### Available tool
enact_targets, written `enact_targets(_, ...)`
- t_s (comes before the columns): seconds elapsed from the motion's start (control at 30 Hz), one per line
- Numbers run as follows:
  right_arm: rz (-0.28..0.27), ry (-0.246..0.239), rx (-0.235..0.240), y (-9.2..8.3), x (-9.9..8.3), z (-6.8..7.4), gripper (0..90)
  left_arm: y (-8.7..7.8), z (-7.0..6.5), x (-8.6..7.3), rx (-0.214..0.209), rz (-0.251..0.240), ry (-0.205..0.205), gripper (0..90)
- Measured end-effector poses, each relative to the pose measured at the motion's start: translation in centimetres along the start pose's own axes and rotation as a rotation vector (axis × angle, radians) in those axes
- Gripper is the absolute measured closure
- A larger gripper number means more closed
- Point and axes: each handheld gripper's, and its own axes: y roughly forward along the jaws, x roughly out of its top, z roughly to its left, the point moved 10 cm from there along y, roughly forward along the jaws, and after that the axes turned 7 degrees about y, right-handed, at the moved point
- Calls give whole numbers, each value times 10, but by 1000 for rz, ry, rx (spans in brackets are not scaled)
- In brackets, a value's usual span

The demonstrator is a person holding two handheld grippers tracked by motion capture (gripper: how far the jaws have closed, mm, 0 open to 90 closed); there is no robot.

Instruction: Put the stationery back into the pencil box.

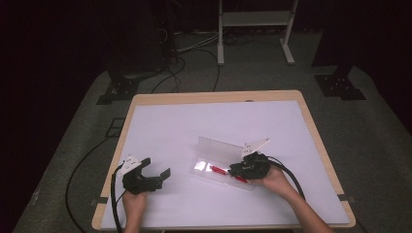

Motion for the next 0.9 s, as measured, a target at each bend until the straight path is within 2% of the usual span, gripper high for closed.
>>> enact_targets(0.47,-26,-17,19,-20,1,9,673,0,0,0,-1,5,6,0)
enact_targets(0.9,-30,-11,24,-31,-2,8,519,0,0,0,-3,4,5,0)
